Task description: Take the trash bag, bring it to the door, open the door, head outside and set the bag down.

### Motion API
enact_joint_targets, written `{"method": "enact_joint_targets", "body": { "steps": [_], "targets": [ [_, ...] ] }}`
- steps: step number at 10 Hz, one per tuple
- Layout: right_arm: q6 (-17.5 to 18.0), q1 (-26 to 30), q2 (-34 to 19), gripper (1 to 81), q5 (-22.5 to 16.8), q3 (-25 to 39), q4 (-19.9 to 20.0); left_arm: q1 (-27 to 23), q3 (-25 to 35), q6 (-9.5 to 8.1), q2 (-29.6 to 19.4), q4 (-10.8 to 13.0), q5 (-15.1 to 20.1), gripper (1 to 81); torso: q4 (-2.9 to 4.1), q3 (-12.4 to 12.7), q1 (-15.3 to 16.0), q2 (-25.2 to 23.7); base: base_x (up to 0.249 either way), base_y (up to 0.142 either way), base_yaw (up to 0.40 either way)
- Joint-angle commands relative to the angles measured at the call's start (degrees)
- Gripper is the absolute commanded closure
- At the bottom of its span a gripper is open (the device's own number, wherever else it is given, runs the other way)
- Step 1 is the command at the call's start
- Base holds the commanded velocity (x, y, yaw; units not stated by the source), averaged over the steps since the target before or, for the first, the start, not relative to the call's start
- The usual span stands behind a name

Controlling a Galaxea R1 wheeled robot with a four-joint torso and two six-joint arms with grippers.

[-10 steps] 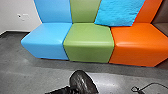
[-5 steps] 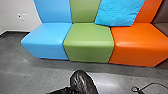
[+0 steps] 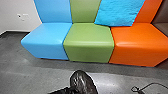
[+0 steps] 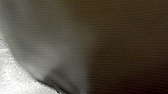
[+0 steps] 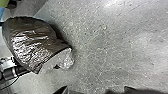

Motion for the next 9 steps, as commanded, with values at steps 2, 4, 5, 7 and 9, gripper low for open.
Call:
{"method": "enact_joint_targets", "body": {
  "steps": [2, 4, 5, 7, 9],
  "targets": [
    [-0.19, 4.42, -2.47, 1.0, -3.48, 1.64, 1.44, -3.97, -0.13, -0.33, -1.05, 0.04, 2.92, 81.1, 0.00, 0.00, 0.02, 0.00, 0.000, 0.000, 0.000],
    [-0.19, 4.42, -2.47, 1.0, -3.48, 1.82, 1.44, -3.88, -0.05, -0.33, -1.23, 0.04, 3.00, 81.1, 0.00, 0.00, 0.02, 0.00, 0.000, 0.000, 0.000],
    [-0.19, 4.42, -2.47, 1.0, -3.48, 1.82, 1.36, -3.88, 0.21, -0.33, -1.49, 0.04, 3.00, 81.1, 0.00, 0.00, -3.69, 5.73, 0.000, 0.000, 0.000],
    [-0.45, 4.24, -2.47, 1.0, -3.48, 1.82, 1.36, -3.88, 1.26, -0.24, -1.93, 0.31, 3.09, 81.1, 0.00, 0.00, -4.48, 7.13, 0.000, 0.000, 0.000],
    [-0.63, 3.89, -2.21, 1.0, -3.22, 1.38, 1.36, -4.14, 5.56, -0.24, -3.69, 0.48, 3.09, 81.1, 0.00, -0.02, -6.75, 10.87, 0.000, 0.000, 0.000]
  ]
}}
